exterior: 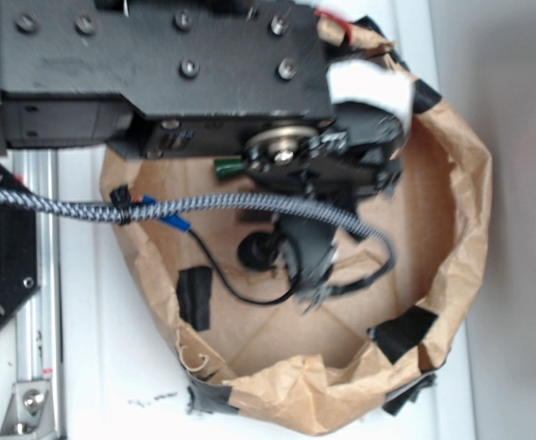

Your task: Grab the wood chip.

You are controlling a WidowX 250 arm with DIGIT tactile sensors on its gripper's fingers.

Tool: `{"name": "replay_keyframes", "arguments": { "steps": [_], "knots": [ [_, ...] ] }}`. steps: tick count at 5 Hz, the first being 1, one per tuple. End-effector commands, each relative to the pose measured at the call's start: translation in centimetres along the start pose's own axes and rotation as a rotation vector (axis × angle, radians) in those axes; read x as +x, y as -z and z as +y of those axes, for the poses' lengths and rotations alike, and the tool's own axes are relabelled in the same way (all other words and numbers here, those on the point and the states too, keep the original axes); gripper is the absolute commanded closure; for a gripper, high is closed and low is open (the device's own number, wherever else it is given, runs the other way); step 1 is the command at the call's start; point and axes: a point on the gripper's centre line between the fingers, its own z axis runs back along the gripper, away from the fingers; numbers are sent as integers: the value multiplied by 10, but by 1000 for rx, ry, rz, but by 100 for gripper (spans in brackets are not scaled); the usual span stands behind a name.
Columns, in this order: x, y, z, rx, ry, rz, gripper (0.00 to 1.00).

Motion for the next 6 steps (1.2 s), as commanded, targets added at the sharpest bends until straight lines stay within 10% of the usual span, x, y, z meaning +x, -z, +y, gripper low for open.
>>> {"name": "replay_keyframes", "arguments": {
  "steps": [1,6],
  "knots": [
    [-16,-83,12,101,-275,-60,100],
    [-11,-51,-13,197,-314,23,100]
  ]
}}
